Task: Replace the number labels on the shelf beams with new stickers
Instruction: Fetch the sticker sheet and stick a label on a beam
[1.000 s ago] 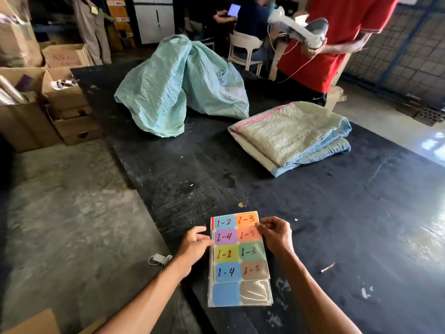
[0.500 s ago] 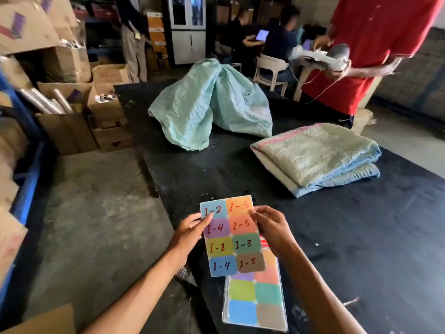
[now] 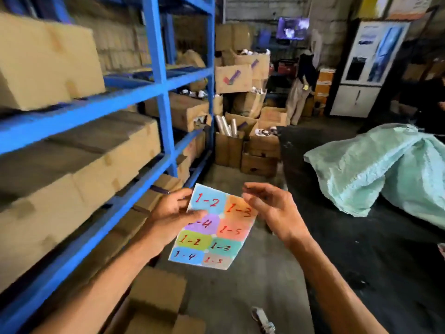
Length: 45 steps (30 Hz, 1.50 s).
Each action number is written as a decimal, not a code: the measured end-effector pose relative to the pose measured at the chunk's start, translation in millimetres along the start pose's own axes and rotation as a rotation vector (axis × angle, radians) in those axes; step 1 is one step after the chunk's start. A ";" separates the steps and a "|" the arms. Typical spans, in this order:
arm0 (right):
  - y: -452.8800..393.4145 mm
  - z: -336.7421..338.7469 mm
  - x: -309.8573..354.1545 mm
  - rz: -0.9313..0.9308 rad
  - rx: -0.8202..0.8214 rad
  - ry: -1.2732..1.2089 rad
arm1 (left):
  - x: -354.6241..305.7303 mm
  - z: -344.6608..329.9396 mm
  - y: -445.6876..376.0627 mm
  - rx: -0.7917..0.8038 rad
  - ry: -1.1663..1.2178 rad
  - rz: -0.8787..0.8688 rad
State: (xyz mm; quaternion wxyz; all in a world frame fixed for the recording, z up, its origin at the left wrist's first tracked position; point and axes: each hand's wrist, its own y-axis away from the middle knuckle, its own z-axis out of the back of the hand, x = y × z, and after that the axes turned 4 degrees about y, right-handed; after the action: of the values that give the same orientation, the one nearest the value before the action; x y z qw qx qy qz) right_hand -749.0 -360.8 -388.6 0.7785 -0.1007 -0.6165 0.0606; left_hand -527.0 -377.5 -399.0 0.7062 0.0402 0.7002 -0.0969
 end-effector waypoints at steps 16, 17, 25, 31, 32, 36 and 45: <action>-40.5 -280.7 170.0 0.342 0.872 0.025 | -103.6 271.8 137.7 -0.410 -0.217 -0.167; -38.8 -292.6 176.0 0.352 0.894 0.022 | -105.3 279.0 143.9 -0.511 -0.326 -0.195; -33.3 -349.4 214.6 0.398 0.910 -0.008 | -122.0 291.0 168.6 -0.831 -0.760 -0.516; -29.1 -362.3 230.8 0.457 0.951 0.023 | -130.0 293.8 164.4 -0.881 -0.722 -0.438; -29.6 -362.8 232.3 0.463 0.953 0.035 | -131.1 294.7 163.9 -0.881 -0.702 -0.412; -34.4 -361.0 233.3 0.475 0.962 0.067 | -140.5 293.8 161.7 -0.821 -0.706 -0.366; -40.9 -358.2 225.5 0.707 0.833 0.280 | -146.2 282.4 144.0 -0.825 -0.924 -0.294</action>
State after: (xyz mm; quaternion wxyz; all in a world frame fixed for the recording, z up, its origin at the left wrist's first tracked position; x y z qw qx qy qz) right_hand -349.6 -380.8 -244.1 0.7593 0.0074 -0.3601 0.5420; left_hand -222.2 -279.2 -260.1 0.8721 -0.3777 0.3013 0.0777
